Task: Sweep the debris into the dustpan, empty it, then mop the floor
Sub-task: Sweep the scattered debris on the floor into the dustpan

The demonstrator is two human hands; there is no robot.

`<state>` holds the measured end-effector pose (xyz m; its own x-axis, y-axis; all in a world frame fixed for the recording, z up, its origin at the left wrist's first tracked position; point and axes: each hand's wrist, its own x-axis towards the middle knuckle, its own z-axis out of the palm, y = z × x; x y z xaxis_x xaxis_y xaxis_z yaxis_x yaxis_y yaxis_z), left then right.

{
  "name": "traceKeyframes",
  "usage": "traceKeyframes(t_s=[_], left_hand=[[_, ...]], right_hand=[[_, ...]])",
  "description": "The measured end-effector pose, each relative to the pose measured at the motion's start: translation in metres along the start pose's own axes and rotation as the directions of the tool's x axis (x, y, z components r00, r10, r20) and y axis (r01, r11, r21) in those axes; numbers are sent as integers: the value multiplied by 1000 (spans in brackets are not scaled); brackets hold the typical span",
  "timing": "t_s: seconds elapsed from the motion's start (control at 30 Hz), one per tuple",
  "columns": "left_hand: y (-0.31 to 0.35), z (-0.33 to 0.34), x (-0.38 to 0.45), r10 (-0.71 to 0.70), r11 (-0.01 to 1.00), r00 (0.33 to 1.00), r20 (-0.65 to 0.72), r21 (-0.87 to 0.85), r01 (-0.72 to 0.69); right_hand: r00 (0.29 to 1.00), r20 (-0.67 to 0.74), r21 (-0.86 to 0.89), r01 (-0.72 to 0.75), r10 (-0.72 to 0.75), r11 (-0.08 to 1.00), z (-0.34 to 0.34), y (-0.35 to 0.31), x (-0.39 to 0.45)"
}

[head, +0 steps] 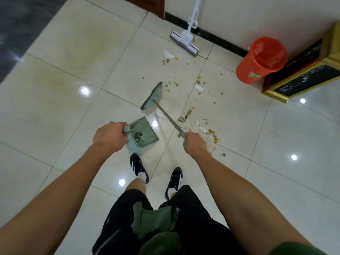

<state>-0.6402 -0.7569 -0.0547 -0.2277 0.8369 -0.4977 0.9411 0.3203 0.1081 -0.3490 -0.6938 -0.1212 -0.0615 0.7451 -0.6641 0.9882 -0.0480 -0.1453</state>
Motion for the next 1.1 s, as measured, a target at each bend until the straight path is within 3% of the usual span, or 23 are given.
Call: traceKeyframes(t_s=[0.23, 0.4, 0.8, 1.1], left_hand=[[-80, -20, 32, -21, 998, 1000, 15, 51, 21], [-96, -27, 47, -13, 993, 1000, 26, 116, 10], [6, -18, 33, 195, 954, 979, 55, 221, -202], [93, 4, 8, 298, 934, 954, 43, 195, -300]], right_hand=[[1000, 10, -18, -1, 1, 1000, 8, -100, 36], [998, 21, -70, -63, 65, 996, 11, -113, 38], [947, 16, -26, -319, 320, 947, 17, 36, -33], [944, -20, 119, -324, 329, 938, 33, 124, -85]])
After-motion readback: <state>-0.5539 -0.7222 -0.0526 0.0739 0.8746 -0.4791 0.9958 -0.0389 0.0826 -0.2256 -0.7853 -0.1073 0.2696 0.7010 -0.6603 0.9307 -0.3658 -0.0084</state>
